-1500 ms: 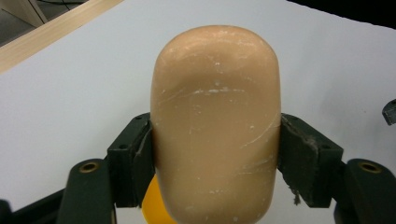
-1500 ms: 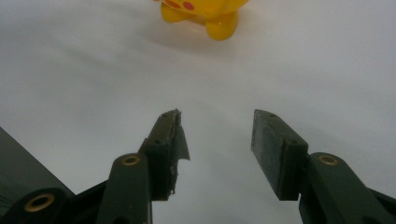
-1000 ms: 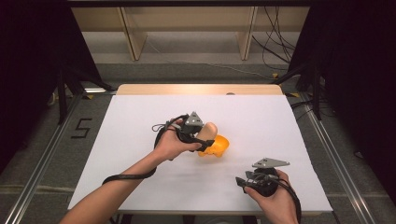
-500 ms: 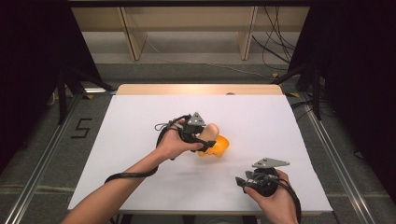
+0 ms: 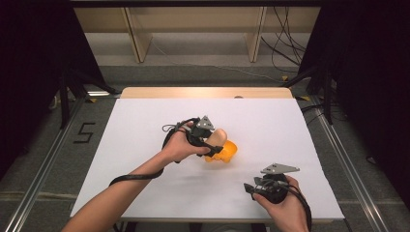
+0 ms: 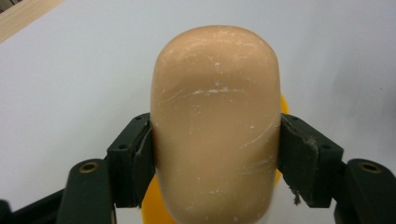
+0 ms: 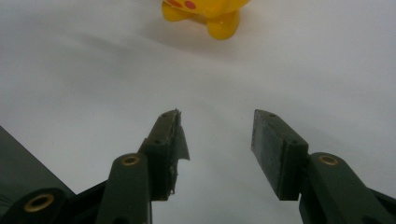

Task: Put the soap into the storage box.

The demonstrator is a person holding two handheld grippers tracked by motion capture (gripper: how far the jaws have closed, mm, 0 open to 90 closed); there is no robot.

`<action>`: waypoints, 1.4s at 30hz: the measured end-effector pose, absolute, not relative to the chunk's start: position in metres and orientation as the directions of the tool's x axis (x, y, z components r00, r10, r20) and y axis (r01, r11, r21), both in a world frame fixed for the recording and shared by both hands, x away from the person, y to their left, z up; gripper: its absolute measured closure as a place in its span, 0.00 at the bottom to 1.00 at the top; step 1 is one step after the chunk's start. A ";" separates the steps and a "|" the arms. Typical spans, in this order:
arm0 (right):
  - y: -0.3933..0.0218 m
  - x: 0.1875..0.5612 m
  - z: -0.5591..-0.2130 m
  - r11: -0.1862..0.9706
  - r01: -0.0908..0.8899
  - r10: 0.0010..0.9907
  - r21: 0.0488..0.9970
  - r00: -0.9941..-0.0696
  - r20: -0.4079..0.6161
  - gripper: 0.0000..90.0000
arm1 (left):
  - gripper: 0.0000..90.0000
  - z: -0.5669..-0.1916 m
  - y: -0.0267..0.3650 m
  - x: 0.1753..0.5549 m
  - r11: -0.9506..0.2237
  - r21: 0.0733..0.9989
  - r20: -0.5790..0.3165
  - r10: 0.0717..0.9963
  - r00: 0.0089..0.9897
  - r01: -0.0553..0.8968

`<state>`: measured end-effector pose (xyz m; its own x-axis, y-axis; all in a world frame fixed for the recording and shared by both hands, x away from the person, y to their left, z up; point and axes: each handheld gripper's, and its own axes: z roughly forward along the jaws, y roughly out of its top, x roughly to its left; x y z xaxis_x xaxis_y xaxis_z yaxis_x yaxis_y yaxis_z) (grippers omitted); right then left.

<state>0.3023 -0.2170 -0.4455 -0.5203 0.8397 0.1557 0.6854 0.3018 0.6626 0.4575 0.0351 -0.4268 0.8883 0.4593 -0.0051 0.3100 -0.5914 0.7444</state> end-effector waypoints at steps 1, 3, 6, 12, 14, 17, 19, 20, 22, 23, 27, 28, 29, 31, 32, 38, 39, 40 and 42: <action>-0.217 0.302 -0.446 0.303 0.685 0.840 0.662 -0.520 0.155 0.59 | 0.36 -0.427 0.034 0.457 -0.590 0.744 -0.011 0.460 0.888 0.314; -0.217 0.302 -0.446 0.303 0.685 0.840 0.662 -0.521 0.154 0.59 | 0.36 -0.426 0.036 0.459 -0.629 0.719 0.006 0.432 0.902 0.297; -0.217 0.302 -0.445 0.303 0.685 0.839 0.663 -0.521 0.154 0.59 | 0.36 -0.425 0.035 0.460 -0.643 0.711 0.019 0.423 0.906 0.285; -0.216 0.301 -0.445 0.290 0.699 0.843 0.654 -0.510 0.171 0.59 | 0.36 -0.423 0.033 0.461 -0.663 0.698 0.026 0.402 0.915 0.271; -0.217 0.302 -0.446 0.302 0.685 0.840 0.664 -0.520 0.154 0.59 | 0.36 -0.422 0.033 0.462 -0.672 0.692 0.029 0.392 0.920 0.264; -0.217 0.302 -0.446 0.301 0.685 0.840 0.663 -0.520 0.155 0.59 | 0.36 -0.423 0.032 0.462 -0.670 0.693 0.024 0.392 0.920 0.267; -0.217 0.302 -0.446 0.304 0.687 0.839 0.660 -0.521 0.156 0.59 | 0.36 -0.422 0.032 0.463 -0.689 0.679 0.035 0.377 0.926 0.255; -0.217 0.302 -0.446 0.304 0.687 0.839 0.660 -0.521 0.156 0.59 | 0.36 -0.423 0.032 0.463 -0.690 0.677 0.031 0.371 0.928 0.254; -0.217 0.302 -0.446 0.308 0.685 0.838 0.661 -0.524 0.153 0.59 | 0.36 -0.423 0.030 0.462 -0.691 0.677 0.033 0.370 0.928 0.252; -0.217 0.303 -0.446 0.310 0.681 0.836 0.663 -0.527 0.150 0.59 | 0.36 -0.423 0.030 0.462 -0.695 0.674 0.033 0.369 0.929 0.252; -0.217 0.302 -0.445 0.307 0.687 0.839 0.659 -0.522 0.153 0.59 | 0.36 -0.424 0.027 0.462 -0.699 0.668 0.029 0.369 0.929 0.256; -0.216 0.301 -0.445 0.301 0.695 0.842 0.653 -0.515 0.159 0.59 | 0.36 -0.424 0.027 0.463 -0.703 0.665 0.031 0.363 0.931 0.252; -0.216 0.301 -0.445 0.298 0.698 0.844 0.651 -0.512 0.162 0.59 | 0.36 -0.424 0.026 0.463 -0.710 0.659 0.037 0.360 0.932 0.248; -0.216 0.302 -0.445 0.300 0.691 0.840 0.658 -0.518 0.161 0.59 | 0.36 -0.424 0.026 0.463 -0.713 0.656 0.036 0.359 0.933 0.249; -0.217 0.302 -0.446 0.303 0.686 0.838 0.662 -0.523 0.157 0.59 | 0.36 -0.424 0.026 0.463 -0.715 0.653 0.037 0.359 0.933 0.250; -0.217 0.302 -0.446 0.304 0.686 0.838 0.662 -0.523 0.158 0.59 | 0.36 -0.427 0.024 0.464 -0.725 0.640 0.031 0.356 0.934 0.255; -0.217 0.302 -0.446 0.303 0.686 0.838 0.661 -0.523 0.158 0.59 | 0.36 -0.427 0.024 0.464 -0.725 0.640 0.035 0.360 0.932 0.256; -0.217 0.302 -0.446 0.304 0.685 0.838 0.662 -0.523 0.157 0.59 | 0.36 -0.427 0.024 0.464 -0.734 0.631 0.041 0.353 0.935 0.250; -0.217 0.302 -0.446 0.303 0.686 0.838 0.661 -0.522 0.158 0.59 | 0.36 -0.428 0.024 0.464 -0.739 0.623 0.040 0.357 0.933 0.256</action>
